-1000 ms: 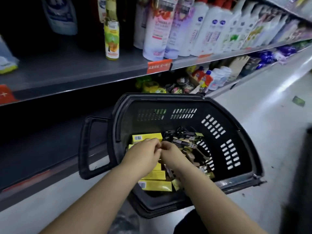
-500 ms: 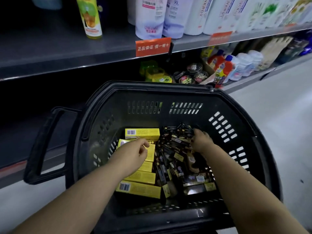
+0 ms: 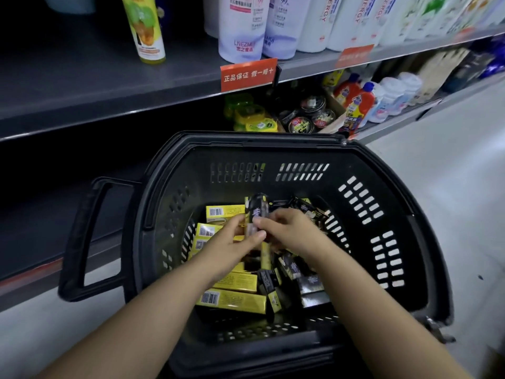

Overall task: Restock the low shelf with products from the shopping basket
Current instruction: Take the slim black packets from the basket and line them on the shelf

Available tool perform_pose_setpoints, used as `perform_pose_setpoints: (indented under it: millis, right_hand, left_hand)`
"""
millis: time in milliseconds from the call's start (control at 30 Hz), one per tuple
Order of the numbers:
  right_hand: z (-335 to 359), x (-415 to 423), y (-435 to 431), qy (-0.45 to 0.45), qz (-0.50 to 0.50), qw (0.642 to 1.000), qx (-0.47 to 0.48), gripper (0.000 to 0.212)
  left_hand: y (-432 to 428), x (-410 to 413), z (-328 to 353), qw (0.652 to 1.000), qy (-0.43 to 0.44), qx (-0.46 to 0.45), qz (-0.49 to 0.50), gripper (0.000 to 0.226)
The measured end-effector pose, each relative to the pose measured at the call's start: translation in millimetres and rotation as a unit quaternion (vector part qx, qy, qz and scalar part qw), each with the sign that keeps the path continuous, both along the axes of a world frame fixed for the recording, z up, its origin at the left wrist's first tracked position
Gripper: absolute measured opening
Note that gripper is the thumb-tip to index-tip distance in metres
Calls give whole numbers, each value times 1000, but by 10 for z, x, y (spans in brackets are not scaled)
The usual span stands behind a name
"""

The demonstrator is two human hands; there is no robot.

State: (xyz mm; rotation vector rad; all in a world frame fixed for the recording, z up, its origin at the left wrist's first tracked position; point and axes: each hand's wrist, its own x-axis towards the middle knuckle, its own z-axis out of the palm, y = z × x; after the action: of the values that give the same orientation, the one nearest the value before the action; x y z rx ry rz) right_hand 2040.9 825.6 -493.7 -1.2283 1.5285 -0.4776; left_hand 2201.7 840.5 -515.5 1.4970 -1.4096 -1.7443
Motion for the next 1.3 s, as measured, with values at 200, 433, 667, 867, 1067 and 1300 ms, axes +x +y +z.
perform_pose_setpoints:
  millis: [200, 433, 667, 867, 1067, 1300]
  right_hand:
    - [-33, -217, -148, 38, 4, 999, 14, 23]
    - [-780, -970, -379, 366, 69, 922, 110, 52]
    - [-1196, -900, -496, 485, 133, 861, 78, 66]
    - [-1237, -912, -639, 523, 133, 841, 33, 58]
    - [-1251, -908, -599, 538, 157, 828, 26, 61]
    - [-1019, -735, -521, 469, 193, 860, 60, 44]
  left_hand:
    - [-4, 98, 64, 988, 69, 83, 107, 42]
    - [-69, 32, 29, 974, 118, 110, 158, 25]
    - [-194, 10, -40, 982, 76, 83, 153, 24]
    - [-224, 6, -99, 985, 63, 82, 141, 20]
    - [-195, -6, -66, 984, 67, 82, 144, 24]
    - [-167, 32, -11, 982, 57, 84, 160, 16]
